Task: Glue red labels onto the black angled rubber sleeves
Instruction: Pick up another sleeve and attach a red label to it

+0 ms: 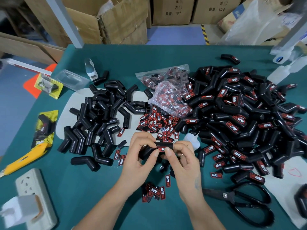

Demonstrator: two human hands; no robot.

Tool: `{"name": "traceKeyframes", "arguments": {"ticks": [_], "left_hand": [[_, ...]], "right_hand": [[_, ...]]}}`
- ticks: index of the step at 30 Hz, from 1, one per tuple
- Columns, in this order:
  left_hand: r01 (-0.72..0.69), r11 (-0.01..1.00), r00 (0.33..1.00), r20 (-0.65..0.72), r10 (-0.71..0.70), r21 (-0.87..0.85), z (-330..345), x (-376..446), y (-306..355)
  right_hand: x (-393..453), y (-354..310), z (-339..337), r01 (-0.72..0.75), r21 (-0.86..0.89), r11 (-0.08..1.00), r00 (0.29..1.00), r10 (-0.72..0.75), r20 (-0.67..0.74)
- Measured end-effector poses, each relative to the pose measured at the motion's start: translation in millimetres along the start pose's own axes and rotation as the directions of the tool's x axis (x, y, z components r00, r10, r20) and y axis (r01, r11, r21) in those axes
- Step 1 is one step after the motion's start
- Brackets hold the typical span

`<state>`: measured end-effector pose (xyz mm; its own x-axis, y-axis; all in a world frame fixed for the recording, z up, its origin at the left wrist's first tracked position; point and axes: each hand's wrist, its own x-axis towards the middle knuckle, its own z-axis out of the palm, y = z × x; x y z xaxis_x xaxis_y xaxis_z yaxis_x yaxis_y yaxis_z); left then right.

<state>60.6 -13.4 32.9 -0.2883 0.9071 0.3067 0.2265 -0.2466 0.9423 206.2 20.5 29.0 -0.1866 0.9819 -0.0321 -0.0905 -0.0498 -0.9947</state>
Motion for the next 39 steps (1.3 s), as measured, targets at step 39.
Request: {"name": "traceKeyframes", "arguments": {"ticks": [39], "left_hand": [[0.049,0.996,0.998,0.031,-0.047,-0.072,-8,7,-3]], "right_hand": [[-2,-5,-4,0.084,-0.073,0.994,0.992,-0.090,-0.085]]}}
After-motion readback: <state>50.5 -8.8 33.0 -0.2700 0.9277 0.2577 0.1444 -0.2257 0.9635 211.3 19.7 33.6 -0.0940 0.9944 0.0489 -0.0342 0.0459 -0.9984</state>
